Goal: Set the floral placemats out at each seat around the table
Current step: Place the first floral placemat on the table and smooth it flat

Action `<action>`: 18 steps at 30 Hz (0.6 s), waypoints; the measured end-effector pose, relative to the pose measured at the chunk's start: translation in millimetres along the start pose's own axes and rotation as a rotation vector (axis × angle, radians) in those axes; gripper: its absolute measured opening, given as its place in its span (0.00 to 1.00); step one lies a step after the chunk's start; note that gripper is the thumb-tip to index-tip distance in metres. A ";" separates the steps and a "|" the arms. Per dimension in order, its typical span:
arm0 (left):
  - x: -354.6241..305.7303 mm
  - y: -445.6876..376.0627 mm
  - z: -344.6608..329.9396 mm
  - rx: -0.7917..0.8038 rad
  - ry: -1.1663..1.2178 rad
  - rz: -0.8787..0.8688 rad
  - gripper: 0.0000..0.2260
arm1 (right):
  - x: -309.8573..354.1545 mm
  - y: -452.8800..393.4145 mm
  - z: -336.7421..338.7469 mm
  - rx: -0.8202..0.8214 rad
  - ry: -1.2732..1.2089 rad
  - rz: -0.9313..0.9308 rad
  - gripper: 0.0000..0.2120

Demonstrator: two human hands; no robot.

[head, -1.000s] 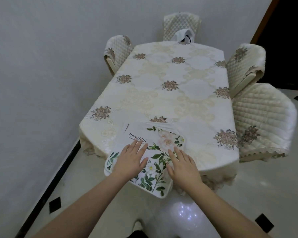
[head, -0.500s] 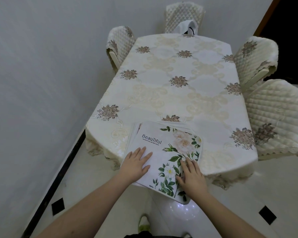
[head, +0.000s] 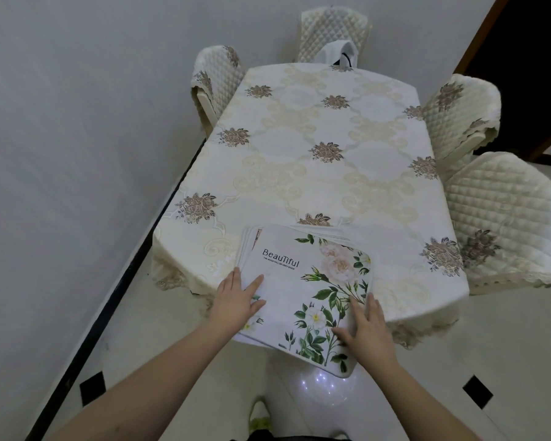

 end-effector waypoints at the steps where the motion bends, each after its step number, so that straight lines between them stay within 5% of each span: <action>1: -0.4 -0.3 -0.3 0.001 0.006 0.004 0.29 | -3.1 -1.6 0.8 0.016 -0.029 -0.034 0.44; 13: -3.9 6.1 14.7 -0.101 0.304 -0.032 0.30 | 5.3 -2.9 23.0 -0.044 -0.162 -0.056 0.41; 18: 4.4 10.8 34.1 -0.203 0.722 -0.010 0.27 | -0.4 5.6 43.8 -0.152 -0.705 -0.097 0.45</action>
Point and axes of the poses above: each hand's wrist, its own y-axis away from the middle knuckle, its own z-axis out of the back of the hand, x = y × z, the point moved 10 cm from there along -y, towards the middle knuckle, and after that the axes turned 13 degrees about y, right-handed, at the moved point
